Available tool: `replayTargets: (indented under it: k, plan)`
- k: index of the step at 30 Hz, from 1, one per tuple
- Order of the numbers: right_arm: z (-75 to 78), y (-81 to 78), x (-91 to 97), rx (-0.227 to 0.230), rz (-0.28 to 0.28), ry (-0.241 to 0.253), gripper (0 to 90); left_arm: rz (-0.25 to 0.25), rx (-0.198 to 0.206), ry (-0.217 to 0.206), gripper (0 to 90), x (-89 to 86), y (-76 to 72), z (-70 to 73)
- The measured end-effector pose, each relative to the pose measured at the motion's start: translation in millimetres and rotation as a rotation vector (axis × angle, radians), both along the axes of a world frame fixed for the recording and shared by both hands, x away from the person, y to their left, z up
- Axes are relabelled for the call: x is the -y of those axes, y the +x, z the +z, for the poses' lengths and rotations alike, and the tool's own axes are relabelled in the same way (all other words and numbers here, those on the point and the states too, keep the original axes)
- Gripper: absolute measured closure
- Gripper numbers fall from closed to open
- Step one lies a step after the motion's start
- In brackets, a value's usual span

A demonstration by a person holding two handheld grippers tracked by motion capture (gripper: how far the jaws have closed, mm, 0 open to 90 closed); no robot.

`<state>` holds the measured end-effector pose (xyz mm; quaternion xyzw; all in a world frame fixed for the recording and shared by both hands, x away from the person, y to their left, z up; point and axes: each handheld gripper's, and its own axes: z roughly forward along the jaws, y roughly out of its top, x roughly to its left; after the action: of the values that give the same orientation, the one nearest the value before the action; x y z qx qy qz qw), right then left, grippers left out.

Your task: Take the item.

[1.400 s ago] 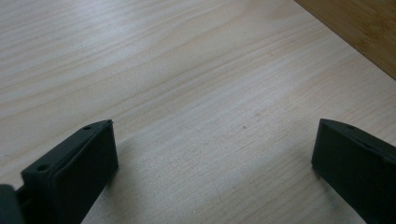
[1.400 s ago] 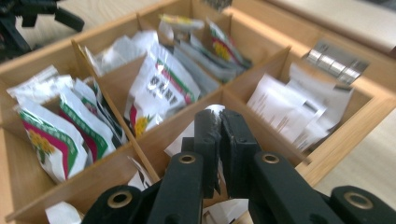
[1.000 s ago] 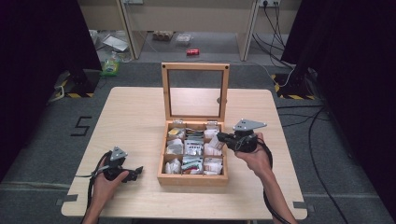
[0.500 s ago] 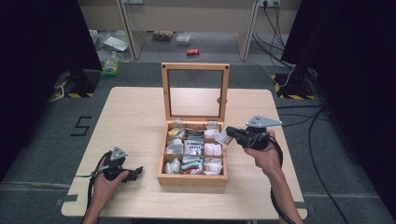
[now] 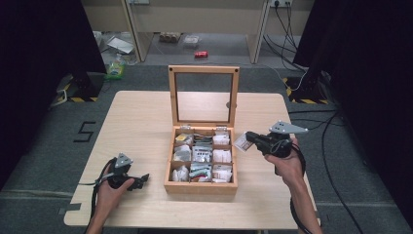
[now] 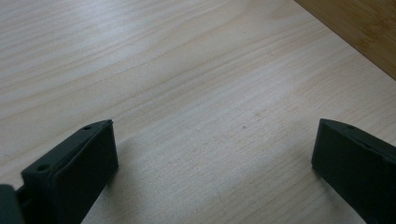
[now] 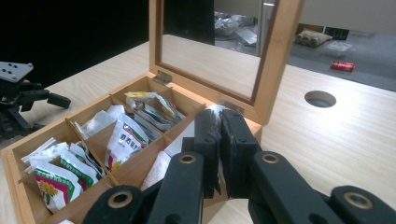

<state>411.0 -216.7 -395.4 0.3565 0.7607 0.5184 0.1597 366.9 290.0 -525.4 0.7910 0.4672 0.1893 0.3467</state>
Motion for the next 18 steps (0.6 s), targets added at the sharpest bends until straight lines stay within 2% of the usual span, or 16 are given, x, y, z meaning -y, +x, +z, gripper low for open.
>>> replayTargets:
  k: [18]
  plan:
    - [-17.0,-0.5,33.7,-0.042,-0.086,-0.006,85.9,0.0,-0.001,0.001,0.0,0.0,0.0,0.1]
